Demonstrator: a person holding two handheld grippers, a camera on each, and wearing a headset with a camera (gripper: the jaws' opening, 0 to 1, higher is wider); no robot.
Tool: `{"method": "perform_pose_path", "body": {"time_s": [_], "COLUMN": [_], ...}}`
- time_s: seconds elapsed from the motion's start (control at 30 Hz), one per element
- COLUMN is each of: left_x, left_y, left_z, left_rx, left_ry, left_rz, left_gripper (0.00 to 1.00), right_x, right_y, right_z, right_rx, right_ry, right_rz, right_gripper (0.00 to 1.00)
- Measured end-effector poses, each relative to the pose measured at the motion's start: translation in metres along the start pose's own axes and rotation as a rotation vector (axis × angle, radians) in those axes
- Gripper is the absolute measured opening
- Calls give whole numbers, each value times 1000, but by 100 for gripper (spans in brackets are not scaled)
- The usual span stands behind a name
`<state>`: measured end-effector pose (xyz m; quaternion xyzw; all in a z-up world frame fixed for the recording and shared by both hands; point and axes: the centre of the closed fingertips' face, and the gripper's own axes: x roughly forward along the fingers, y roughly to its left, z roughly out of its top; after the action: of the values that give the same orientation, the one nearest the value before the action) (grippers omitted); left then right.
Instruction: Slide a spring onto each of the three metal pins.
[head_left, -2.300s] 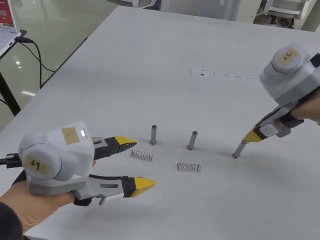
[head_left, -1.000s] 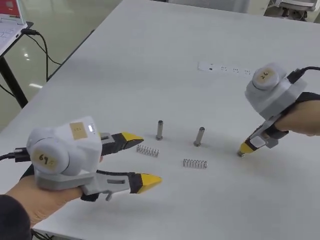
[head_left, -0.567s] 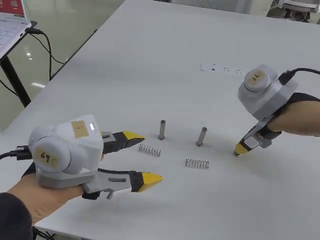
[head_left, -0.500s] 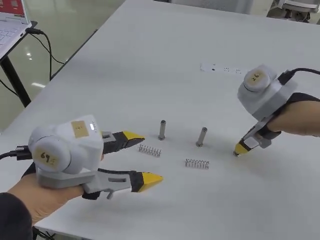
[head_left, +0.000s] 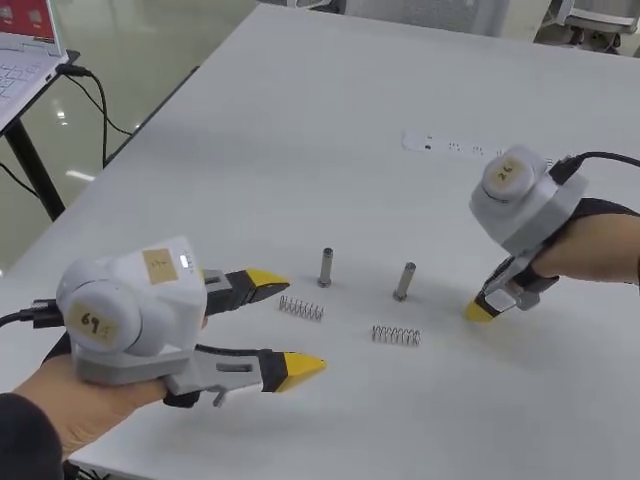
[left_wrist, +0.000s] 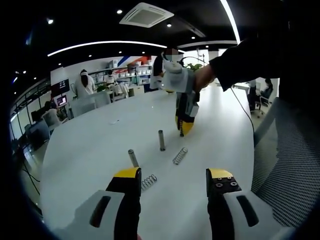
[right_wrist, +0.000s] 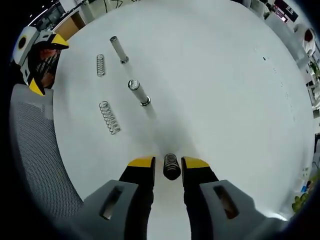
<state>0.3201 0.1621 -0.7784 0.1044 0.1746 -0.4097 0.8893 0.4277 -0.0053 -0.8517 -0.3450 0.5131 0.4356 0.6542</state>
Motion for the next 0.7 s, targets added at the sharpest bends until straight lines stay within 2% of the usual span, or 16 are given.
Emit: {"method": "perform_pose_path", "body": {"time_s": [0.37,0.7], "left_x": [2,2], "left_y": [-2,-2], "left_z": [0,0], "left_rx": [1,1], "left_ry": [-2,-2], "left_rz": [-3,-4], "left_gripper": [51,51], "right_x": [-4,-13], "right_y": [-1,7], "right_z": [3,19], "right_rx": [-36,-104], "right_ry": [-24,-59], "right_rz": [-11,-13], "right_gripper": [28,30]}}
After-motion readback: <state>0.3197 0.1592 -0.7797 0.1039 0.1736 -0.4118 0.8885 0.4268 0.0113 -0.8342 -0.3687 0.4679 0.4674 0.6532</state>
